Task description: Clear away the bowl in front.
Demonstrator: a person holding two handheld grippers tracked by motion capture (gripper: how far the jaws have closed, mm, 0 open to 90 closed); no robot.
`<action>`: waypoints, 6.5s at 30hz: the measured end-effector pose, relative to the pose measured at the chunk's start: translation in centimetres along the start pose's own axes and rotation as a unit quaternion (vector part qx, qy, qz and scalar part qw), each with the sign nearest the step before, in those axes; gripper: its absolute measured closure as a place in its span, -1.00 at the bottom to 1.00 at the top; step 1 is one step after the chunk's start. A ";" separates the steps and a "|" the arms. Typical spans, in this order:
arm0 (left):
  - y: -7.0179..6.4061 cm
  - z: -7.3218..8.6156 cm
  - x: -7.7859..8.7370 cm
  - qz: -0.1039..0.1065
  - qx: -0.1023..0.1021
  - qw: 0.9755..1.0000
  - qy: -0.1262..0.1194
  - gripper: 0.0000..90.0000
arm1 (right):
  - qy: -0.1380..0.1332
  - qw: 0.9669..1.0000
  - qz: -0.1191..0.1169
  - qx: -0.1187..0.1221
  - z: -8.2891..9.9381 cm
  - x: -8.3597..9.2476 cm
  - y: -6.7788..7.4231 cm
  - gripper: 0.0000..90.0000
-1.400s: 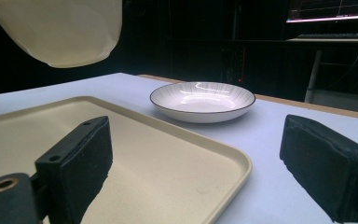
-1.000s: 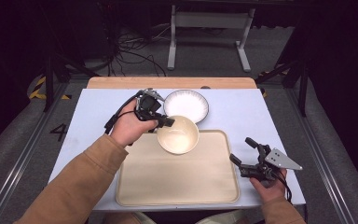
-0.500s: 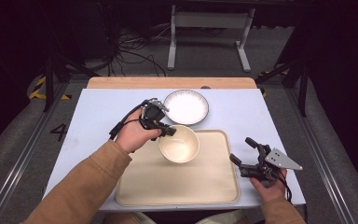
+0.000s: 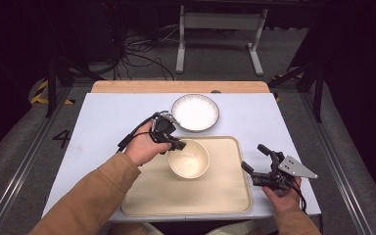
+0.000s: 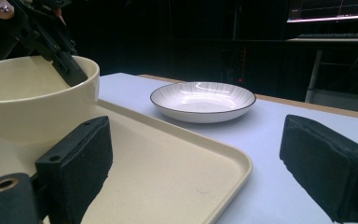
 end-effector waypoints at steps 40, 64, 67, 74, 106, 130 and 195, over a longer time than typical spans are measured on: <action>-0.1 1.1 -2.2 0.002 -0.025 1.000 0.004 0.79 | 0.004 1.000 0.001 0.001 0.0 -0.1 0.0 -0.78; 0.3 1.2 -2.1 -0.011 -0.013 1.000 -0.008 0.48 | 0.003 1.000 0.003 0.000 0.0 -0.1 0.0 -0.80; 0.3 1.1 -1.7 -0.016 -0.016 1.000 -0.022 0.37 | 0.003 1.000 0.003 0.000 0.0 -0.1 0.0 -0.80; -0.1 1.2 -0.4 -0.046 -0.028 0.997 -0.054 -0.10 | 0.010 1.000 0.010 -0.002 -0.1 -0.2 0.0 -0.82; -2.1 7.6 6.8 -0.122 -0.052 0.980 -0.147 -0.60 | 0.010 1.000 0.008 -0.011 -0.1 -0.2 -0.2 -0.88; -1.7 13.2 9.8 -0.148 -0.025 0.971 -0.184 -0.66 | 0.004 1.000 0.004 -0.012 -0.1 -0.1 -0.2 -0.88; -1.2 22.6 7.4 -0.183 0.025 0.941 -0.282 -0.84 | 0.001 1.000 0.002 -0.009 0.0 0.0 -0.1 -0.89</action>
Point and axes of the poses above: each handheld gripper's, and its own axes: x roughly backward along the jaws, z roughly out of its underside, y roughly to its left, the point moved 1 cm from there along -x, roughly forward along the jaws, and after that the axes turned 11 degrees about -x, right-handed, at the moved point
